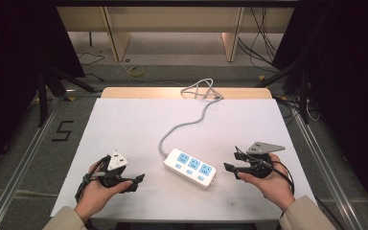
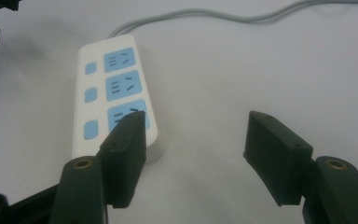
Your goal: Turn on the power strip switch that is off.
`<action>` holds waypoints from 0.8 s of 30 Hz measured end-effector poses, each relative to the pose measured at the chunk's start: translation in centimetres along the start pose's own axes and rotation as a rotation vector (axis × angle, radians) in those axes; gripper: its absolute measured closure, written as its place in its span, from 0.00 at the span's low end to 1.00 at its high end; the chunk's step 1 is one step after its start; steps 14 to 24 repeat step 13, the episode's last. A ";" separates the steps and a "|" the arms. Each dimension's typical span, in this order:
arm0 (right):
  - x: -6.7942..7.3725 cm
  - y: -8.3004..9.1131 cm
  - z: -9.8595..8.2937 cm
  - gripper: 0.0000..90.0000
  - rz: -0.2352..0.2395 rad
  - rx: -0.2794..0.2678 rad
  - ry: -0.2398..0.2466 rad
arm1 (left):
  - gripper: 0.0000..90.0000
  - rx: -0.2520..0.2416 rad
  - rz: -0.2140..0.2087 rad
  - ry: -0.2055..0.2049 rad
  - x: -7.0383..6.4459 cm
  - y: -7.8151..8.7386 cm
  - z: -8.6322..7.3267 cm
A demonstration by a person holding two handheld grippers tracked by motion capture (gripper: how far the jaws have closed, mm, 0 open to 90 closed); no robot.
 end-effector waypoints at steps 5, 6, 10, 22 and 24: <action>-0.2 0.3 -0.5 0.40 -0.009 -0.005 -0.011 | 0.21 -0.001 0.000 0.000 0.0 0.0 0.0; -0.2 0.3 -0.5 0.40 -0.008 -0.009 -0.012 | 0.21 0.000 0.000 0.001 0.0 0.0 0.0; -0.2 0.4 -0.5 0.38 -0.011 -0.017 -0.018 | 0.21 0.001 -0.001 0.002 0.0 0.0 0.0; -0.3 0.3 -0.6 0.37 -0.012 -0.020 -0.023 | 0.21 0.002 -0.001 0.002 0.1 0.0 0.1; -0.3 0.3 -0.6 0.37 -0.012 -0.020 -0.023 | 0.21 0.002 -0.001 0.002 0.1 0.0 0.1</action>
Point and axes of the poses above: each handheld gripper's, and its own axes: y roughly backward along the jaws, z roughly out of its top, x roughly to its left, the point moved 3 cm from there along -y, roughly forward along the jaws, and after that the axes turned 7 degrees about -y, right-handed, at the moved point
